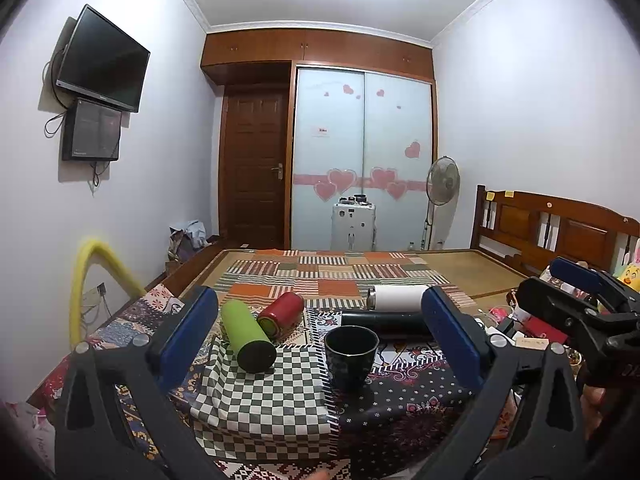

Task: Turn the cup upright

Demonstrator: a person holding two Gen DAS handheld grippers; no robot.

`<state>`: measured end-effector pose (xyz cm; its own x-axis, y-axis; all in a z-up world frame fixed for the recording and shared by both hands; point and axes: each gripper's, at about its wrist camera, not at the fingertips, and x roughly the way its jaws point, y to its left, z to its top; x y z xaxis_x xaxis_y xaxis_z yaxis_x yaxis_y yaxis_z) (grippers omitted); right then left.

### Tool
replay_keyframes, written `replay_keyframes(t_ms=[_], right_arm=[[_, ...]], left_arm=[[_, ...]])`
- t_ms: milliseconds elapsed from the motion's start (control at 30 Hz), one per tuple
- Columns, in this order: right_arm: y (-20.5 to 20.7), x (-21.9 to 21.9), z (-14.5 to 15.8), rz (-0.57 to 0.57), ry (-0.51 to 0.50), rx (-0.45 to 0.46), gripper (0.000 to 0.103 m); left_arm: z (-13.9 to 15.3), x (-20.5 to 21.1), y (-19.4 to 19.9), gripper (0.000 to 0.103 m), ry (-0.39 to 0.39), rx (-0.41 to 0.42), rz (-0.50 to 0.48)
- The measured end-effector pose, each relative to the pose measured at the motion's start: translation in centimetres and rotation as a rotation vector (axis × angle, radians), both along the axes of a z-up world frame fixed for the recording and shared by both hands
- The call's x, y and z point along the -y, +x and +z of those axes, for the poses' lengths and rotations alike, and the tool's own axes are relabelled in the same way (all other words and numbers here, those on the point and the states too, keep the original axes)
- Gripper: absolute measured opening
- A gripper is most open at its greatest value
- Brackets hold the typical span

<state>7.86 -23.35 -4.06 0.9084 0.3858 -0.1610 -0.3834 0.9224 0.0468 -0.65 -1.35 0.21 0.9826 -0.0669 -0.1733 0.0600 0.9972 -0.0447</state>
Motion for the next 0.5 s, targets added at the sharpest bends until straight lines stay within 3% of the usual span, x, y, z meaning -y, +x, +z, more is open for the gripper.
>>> replay_keyframes(t_ms=[500], right_arm=[[-0.1, 0.15, 0.0, -0.005, 0.002, -0.003, 0.103]], left_arm=[[-0.17, 0.11, 0.21, 0.103, -0.002, -0.006, -0.009]])
